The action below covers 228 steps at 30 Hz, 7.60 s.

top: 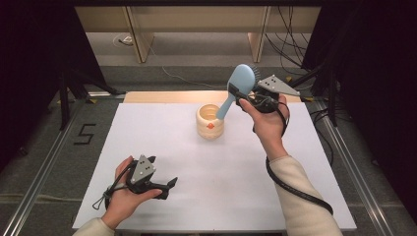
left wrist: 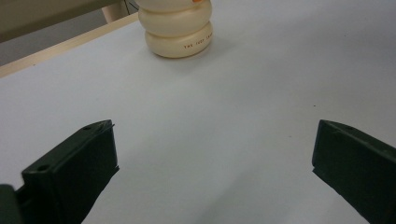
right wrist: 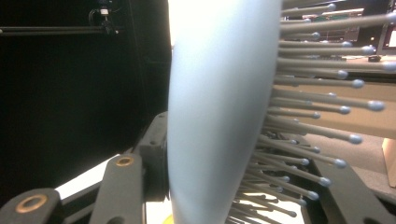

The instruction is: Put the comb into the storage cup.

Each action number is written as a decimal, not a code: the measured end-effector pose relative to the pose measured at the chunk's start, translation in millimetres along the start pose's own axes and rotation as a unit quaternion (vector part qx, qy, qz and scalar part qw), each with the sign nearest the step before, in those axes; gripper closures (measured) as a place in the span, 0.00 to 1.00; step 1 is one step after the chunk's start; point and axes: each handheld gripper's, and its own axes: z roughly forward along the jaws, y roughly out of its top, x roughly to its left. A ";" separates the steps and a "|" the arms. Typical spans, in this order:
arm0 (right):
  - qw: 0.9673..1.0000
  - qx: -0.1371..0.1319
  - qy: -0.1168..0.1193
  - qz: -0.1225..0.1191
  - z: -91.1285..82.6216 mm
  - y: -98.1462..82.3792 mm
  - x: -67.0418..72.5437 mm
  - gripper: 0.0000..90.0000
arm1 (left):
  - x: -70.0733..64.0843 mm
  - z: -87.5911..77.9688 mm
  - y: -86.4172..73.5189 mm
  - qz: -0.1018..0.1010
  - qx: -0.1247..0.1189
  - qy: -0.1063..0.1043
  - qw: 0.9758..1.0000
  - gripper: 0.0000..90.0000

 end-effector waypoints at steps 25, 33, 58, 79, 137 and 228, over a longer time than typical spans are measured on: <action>1.000 0.004 -0.005 0.004 19.8 -0.5 -0.6 0.57 | -0.1 0.2 -0.3 -0.001 0.002 -0.002 1.000 0.00; 1.000 0.008 -0.007 0.006 25.8 -1.2 -1.5 0.57 | -0.1 0.3 -0.4 0.001 0.004 -0.001 1.000 0.00; 1.000 0.017 -0.010 0.003 41.0 -4.0 -1.3 0.57 | 0.0 0.1 -0.4 -0.001 0.002 -0.002 1.000 0.00; 0.999 0.030 -0.014 0.007 54.9 -14.9 0.4 0.56 | 0.3 -0.1 -0.2 -0.001 0.001 -0.001 1.000 0.00; 0.997 0.069 -0.025 0.009 84.5 -48.0 1.4 0.56 | -0.3 0.8 -0.3 0.000 0.003 -0.004 1.000 0.00; 0.992 0.106 -0.030 0.057 94.3 -83.2 -7.1 0.44 | -2.2 1.8 -0.5 -0.005 0.002 -0.012 1.000 0.00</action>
